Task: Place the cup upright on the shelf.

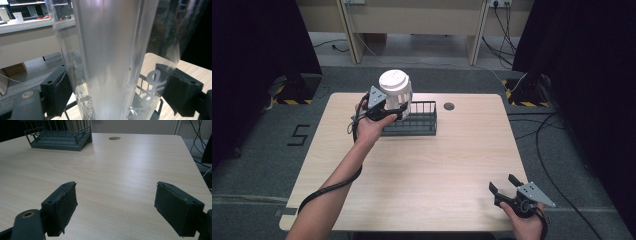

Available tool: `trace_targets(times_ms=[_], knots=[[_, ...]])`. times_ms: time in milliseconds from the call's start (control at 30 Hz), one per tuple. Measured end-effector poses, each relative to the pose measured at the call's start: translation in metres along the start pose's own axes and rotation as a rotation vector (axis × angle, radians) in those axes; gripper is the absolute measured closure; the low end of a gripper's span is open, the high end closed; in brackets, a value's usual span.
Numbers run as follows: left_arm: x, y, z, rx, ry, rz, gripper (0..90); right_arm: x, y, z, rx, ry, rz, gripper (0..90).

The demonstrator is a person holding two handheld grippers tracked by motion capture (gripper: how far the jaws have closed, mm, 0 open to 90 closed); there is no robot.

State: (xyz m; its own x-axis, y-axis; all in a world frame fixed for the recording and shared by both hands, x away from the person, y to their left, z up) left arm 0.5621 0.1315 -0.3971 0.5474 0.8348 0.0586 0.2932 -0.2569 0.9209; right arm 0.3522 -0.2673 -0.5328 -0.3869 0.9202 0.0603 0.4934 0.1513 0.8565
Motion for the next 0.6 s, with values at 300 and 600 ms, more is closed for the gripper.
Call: trace_targets(times_ms=[300,600], knots=[[-0.004,0.003,0.015,0.014,-0.001,0.005,17.3,0.000,0.000,0.000,-0.003,0.004,0.004,18.5],[0.000,0.006,0.029,0.027,0.016,-0.002,17.3,-0.001,0.000,0.000,-0.005,0.007,0.005,18.6]])
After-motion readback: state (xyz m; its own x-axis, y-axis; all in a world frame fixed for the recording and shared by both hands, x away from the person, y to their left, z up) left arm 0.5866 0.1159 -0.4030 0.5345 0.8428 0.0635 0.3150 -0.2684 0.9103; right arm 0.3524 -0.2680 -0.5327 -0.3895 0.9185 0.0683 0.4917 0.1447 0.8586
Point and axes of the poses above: each handheld gripper's, and its own axes: z roughly forward along the jaws, y roughly out of its top, x roughly to its left, the point moved 6 cm from there along z, roughly forward along the jaws, and after that the axes turned 12 degrees about x, right-handed, at the moved point
